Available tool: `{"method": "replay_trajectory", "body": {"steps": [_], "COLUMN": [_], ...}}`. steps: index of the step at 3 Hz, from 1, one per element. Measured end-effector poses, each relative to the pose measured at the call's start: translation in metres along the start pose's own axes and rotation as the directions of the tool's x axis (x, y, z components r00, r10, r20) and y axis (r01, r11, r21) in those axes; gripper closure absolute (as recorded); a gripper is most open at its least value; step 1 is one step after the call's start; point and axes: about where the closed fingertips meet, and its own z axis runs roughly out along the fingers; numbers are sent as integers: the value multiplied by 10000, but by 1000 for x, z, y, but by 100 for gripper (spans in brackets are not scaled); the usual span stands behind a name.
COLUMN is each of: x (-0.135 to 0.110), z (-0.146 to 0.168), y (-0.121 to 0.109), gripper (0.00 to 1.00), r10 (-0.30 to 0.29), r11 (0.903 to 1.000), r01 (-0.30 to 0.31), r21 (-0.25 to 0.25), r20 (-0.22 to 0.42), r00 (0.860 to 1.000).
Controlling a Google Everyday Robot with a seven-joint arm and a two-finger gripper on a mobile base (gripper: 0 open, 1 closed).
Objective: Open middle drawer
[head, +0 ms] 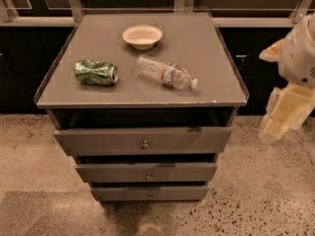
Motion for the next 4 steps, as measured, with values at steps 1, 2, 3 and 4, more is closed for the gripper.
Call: {"method": "replay_trajectory", "body": {"steps": [1, 2, 3, 4], "x": [25, 39, 44, 46], "z": [57, 142, 221, 232], "y": [36, 75, 97, 99], "gripper": [0, 0, 0, 0], "r10": [620, 1548, 2382, 2506], "r11": [9970, 9812, 9547, 9498], "r01": [-562, -1218, -1707, -1783], "r21": [-541, -1500, -2436, -2570], "r20": [1133, 2328, 2821, 2840], "r00": [9916, 9601, 9294, 9255]}}
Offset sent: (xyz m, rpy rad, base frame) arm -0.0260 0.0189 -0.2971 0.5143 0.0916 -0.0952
